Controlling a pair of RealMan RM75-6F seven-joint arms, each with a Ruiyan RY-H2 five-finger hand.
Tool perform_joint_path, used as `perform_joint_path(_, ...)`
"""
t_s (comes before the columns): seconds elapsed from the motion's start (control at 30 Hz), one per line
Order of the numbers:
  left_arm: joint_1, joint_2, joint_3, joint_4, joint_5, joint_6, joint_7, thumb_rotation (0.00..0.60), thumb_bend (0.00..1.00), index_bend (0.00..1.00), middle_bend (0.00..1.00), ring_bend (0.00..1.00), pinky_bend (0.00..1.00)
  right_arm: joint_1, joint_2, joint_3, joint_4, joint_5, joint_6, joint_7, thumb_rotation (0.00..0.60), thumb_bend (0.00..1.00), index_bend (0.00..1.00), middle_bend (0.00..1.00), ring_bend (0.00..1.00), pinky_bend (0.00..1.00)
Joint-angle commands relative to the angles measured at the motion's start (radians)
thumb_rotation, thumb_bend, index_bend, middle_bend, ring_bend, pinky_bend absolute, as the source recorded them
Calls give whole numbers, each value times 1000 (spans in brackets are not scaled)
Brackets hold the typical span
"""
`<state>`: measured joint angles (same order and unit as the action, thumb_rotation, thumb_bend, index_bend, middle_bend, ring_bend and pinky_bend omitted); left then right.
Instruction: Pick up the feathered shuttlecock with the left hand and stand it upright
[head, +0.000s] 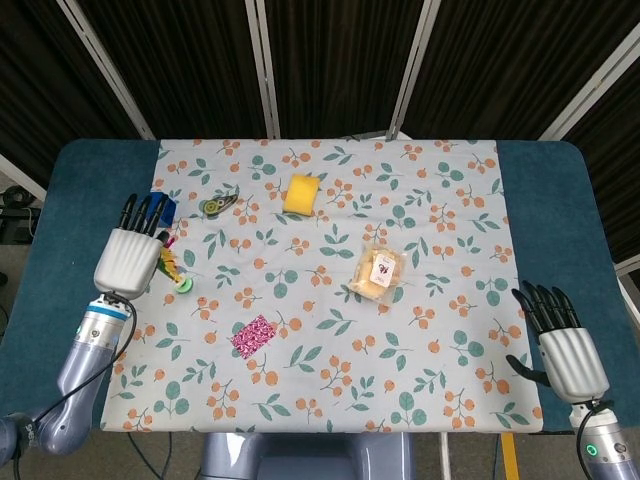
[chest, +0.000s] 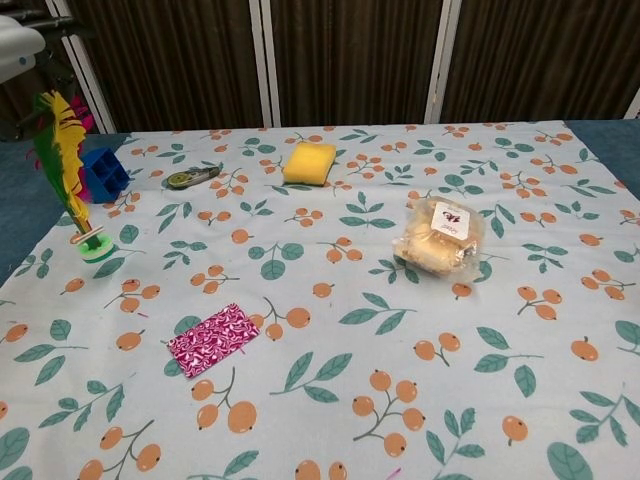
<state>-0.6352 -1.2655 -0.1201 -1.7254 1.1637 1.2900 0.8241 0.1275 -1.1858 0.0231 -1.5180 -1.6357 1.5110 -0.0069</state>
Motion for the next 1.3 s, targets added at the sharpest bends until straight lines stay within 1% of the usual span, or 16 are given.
perform_joint_path(0.03, -11, 29, 25, -21, 77, 0, 5, 600, 605, 601, 0, 0, 0, 0, 0, 0, 0, 1, -1, 0, 600, 90, 4, 0, 0, 0)
perform_joint_path(0.23, -9, 21, 38, -18, 131, -5, -2, 600, 608, 601, 0, 0, 0, 0, 0, 1, -1, 1, -1, -2, 600, 90, 5, 0, 0, 0)
perform_joint_path(0.7, -3, -35, 43, -3, 143, -24, 14, 600, 603, 602, 0, 0, 0, 1, 0, 1, -1, 3, -3, -2, 600, 90, 4, 0, 0, 0)
perform_joint_path(1.1, -9, -85, 46, -17, 161, -40, 59, 600, 586, 573, 0, 0, 0, 0, 1, 0, -2, 0, -1, 2, 600, 90, 4, 0, 0, 0)
perform_joint_path(1.23, -11, -100, 49, -14, 162, -48, 81, 600, 557, 537, 0, 0, 0, 0, 1, 0, -2, 1, -1, 2, 600, 90, 4, 0, 0, 0)
perform_joint_path(1.3, -9, -107, 49, -17, 157, -49, 88, 600, 499, 441, 0, 0, 0, 0, 2, 0, -2, 1, -1, 2, 600, 90, 4, 0, 0, 0)
